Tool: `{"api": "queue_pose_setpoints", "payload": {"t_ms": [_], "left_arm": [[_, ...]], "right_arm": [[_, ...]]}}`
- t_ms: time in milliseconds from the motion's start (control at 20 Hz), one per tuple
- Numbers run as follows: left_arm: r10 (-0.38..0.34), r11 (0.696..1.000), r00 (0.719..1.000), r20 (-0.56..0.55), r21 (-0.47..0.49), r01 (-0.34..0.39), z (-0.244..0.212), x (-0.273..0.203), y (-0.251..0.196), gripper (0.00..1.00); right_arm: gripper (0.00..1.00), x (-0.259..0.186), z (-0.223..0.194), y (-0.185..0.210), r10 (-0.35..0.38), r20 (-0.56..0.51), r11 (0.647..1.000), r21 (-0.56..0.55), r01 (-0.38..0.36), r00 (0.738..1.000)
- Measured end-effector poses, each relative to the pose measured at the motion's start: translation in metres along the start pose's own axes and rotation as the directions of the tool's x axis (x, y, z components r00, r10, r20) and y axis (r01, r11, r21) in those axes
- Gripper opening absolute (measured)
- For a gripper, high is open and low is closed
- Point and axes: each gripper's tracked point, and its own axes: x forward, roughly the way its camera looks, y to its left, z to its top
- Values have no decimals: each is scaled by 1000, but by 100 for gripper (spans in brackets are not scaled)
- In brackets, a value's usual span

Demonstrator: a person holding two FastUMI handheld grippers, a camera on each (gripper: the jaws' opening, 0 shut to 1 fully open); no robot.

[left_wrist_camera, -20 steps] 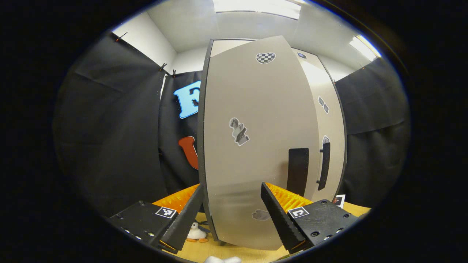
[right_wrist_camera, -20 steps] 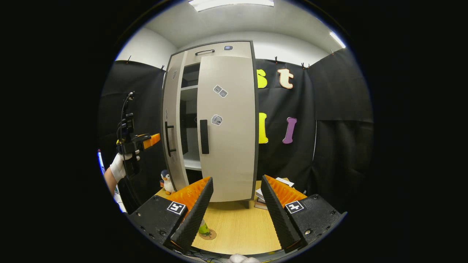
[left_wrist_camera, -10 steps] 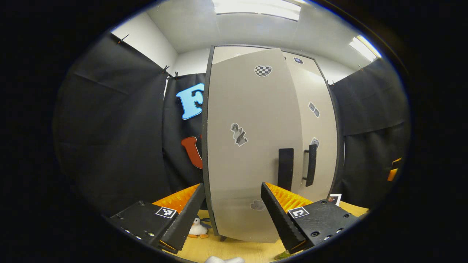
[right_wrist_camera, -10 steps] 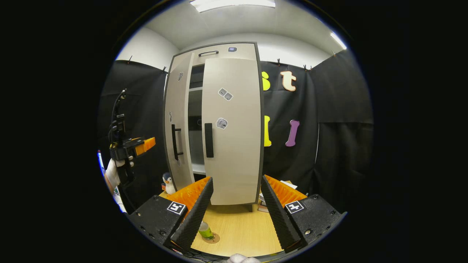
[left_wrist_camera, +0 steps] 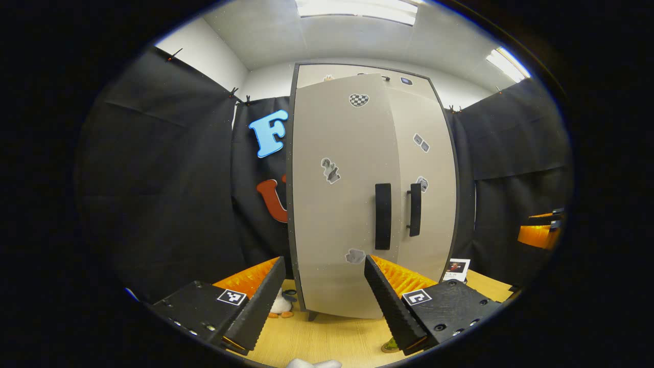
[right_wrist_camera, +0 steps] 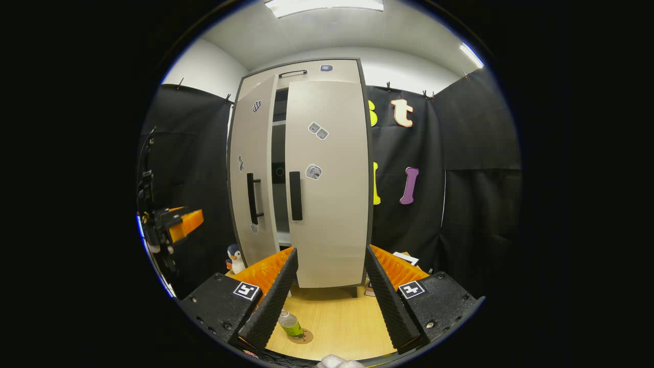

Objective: Grasp the bottle in the cabinet with the left hand and place it on the coaster, then close the right door with the right hand and the left door with the left hand.

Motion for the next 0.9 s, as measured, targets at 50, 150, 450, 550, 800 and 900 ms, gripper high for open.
{"api": "queue_pose_setpoints", "payload": {"t_ms": [50, 150, 450, 550, 800, 900], "left_arm": [[4, 1000, 1000, -11, 1, -4, -5, -6, 1, 95], [8, 1000, 1000, -29, 5, -8, -15, -15, 1, 95], [41, 999, 999, -16, 12, -41, -11, -22, 10, 95], [40, 999, 999, -13, 7, -40, -11, -22, 9, 95], [29, 1000, 999, -13, 5, -29, -12, -20, 2, 95], [23, 1000, 1000, -18, 3, -23, -14, -20, 0, 95]], "right_arm": [[81, 0, -2, 2, 0, 1, 1000, 0, 0, 1000], [81, 1, -5, 5, -4, 6, 1000, -6, 4, 1000], [81, 4, -13, 14, 1, -8, 1000, -19, -1, 1000], [81, 4, -14, 15, 1, -8, 1000, -26, -2, 1000], [81, 3, -15, 12, -11, -6, 999, -33, 11, 1000], [81, 4, -15, 10, -19, -6, 999, -32, 19, 1000]]}}
